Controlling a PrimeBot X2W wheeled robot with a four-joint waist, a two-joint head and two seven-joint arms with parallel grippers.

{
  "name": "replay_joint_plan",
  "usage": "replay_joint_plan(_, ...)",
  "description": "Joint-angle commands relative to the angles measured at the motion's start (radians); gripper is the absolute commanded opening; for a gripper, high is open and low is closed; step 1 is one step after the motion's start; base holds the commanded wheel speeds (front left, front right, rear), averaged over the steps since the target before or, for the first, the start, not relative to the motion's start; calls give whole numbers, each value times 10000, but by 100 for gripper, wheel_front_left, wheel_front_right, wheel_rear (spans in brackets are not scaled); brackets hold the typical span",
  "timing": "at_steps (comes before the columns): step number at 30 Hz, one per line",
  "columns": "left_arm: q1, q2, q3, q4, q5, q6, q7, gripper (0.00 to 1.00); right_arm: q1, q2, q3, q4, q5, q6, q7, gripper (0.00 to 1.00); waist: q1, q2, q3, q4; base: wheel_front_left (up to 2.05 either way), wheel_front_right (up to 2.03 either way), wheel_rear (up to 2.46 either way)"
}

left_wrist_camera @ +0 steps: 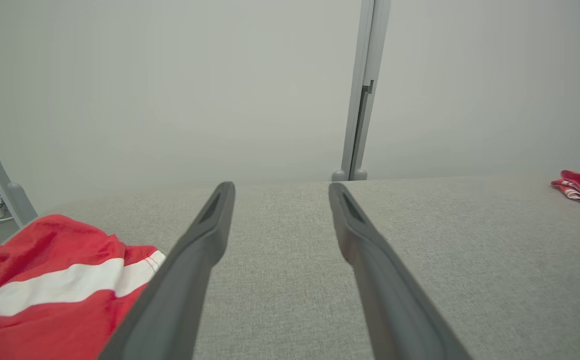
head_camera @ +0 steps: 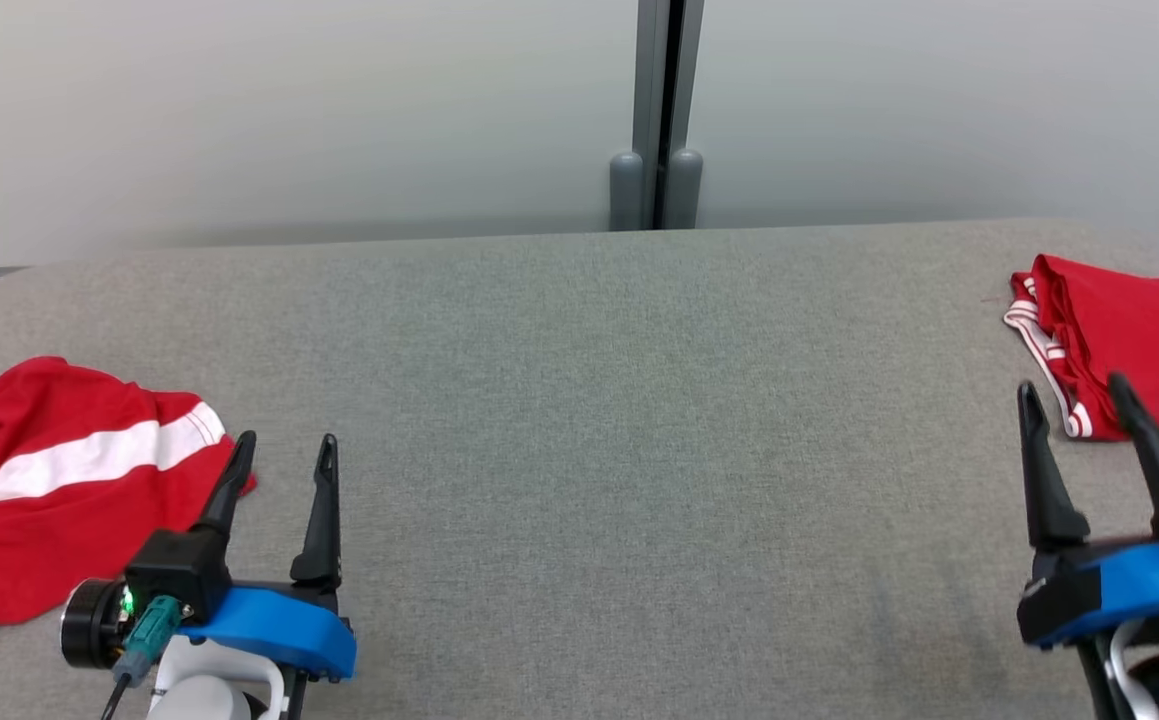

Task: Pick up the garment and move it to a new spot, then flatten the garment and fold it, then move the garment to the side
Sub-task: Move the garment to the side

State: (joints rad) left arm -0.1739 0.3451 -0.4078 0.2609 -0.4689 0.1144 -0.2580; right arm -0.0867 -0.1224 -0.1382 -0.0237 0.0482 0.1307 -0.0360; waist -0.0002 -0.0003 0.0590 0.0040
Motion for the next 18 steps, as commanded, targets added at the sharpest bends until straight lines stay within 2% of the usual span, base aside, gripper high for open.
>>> replay_joint_plan(1,119,-45,31,40,-53,28,-45,100,227,91,-23,-44,97,1,-27,100,2,3,-80,-6,0,0,0)
replay_joint_plan(7,391,-193,246,136,-94,49,-74,100,886,508,95,351,339,1,-297,100,2,3,-264,34,0,0,0)
replay_joint_plan(18,803,-389,704,359,-168,182,-81,100,1040,708,191,1219,506,1,-873,100,2,3,-454,49,0,0,0)
